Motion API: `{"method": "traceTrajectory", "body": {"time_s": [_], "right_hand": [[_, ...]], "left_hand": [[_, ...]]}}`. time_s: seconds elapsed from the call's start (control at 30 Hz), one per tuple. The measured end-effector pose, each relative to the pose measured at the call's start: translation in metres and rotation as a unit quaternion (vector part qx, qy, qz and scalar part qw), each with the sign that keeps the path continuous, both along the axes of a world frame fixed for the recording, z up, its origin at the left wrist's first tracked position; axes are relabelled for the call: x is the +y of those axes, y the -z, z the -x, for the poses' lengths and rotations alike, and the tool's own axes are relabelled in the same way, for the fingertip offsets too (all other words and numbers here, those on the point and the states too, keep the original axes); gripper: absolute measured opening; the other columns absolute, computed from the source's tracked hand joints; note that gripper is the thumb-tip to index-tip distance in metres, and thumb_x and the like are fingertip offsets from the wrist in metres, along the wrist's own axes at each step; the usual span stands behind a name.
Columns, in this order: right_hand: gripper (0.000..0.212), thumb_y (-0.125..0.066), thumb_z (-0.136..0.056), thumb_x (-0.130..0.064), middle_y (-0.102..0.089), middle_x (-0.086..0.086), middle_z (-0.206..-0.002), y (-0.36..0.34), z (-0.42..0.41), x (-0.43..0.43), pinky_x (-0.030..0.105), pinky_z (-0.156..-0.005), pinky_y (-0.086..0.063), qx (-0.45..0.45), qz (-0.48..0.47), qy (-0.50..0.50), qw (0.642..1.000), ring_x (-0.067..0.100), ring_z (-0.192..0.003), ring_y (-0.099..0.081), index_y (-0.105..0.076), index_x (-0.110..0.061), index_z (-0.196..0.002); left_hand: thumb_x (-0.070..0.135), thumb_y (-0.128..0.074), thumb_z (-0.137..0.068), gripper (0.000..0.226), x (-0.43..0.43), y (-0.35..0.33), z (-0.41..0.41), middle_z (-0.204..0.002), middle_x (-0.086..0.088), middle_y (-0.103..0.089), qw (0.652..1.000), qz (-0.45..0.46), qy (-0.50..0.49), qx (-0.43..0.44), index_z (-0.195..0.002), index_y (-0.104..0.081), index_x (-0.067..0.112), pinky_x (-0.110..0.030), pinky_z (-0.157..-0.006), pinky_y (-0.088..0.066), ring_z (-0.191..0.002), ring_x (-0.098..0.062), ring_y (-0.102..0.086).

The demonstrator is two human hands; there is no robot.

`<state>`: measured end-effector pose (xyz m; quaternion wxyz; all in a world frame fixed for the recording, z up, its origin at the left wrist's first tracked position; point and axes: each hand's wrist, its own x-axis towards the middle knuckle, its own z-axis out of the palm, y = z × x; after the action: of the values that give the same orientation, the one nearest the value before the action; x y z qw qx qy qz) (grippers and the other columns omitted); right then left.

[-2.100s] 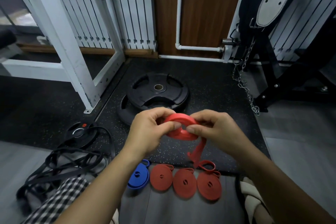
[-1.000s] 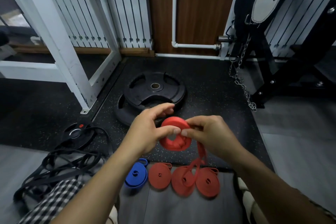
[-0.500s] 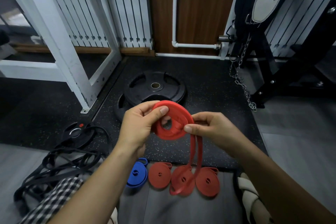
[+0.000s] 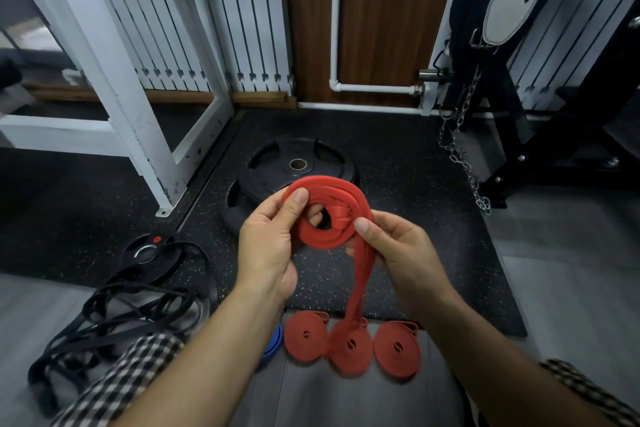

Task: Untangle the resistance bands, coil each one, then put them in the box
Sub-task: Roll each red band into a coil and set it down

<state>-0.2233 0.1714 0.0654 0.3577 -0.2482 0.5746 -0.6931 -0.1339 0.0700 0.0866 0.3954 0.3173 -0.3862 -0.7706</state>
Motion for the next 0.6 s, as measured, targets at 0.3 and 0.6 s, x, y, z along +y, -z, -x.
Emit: {"method": "traceTrajectory", "body": {"time_s": [0.3, 0.6], "right_hand": [[0.018, -0.062, -0.086, -0.013, -0.067, -0.009, -0.067, -0.007, 0.020, 0.010, 0.028, -0.066, -0.051, 0.263, -0.111, -0.053, 0.957, 0.004, -0.065, -0.059, -0.066, -0.029, -0.082], [0.019, -0.069, -0.079, -0.009, -0.072, -0.007, -0.079, -0.013, 0.020, 0.010, 0.016, -0.070, -0.052, 0.239, -0.061, -0.056, 0.967, 0.001, -0.075, -0.066, -0.068, -0.026, -0.087]], "left_hand": [[0.011, -0.071, -0.074, 0.035, -0.025, -0.001, -0.017, -0.101, 0.008, -0.067, 0.925, 0.283, 0.141, -0.211, -0.103, -0.062, 0.026, -0.017, -0.083, -0.048, -0.092, -0.004, -0.062], [0.001, -0.071, -0.069, 0.021, -0.014, -0.002, -0.014, -0.069, 0.006, -0.069, 0.924, 0.289, 0.199, -0.153, -0.079, -0.068, 0.019, -0.016, -0.066, -0.051, -0.066, -0.004, -0.062]]}}
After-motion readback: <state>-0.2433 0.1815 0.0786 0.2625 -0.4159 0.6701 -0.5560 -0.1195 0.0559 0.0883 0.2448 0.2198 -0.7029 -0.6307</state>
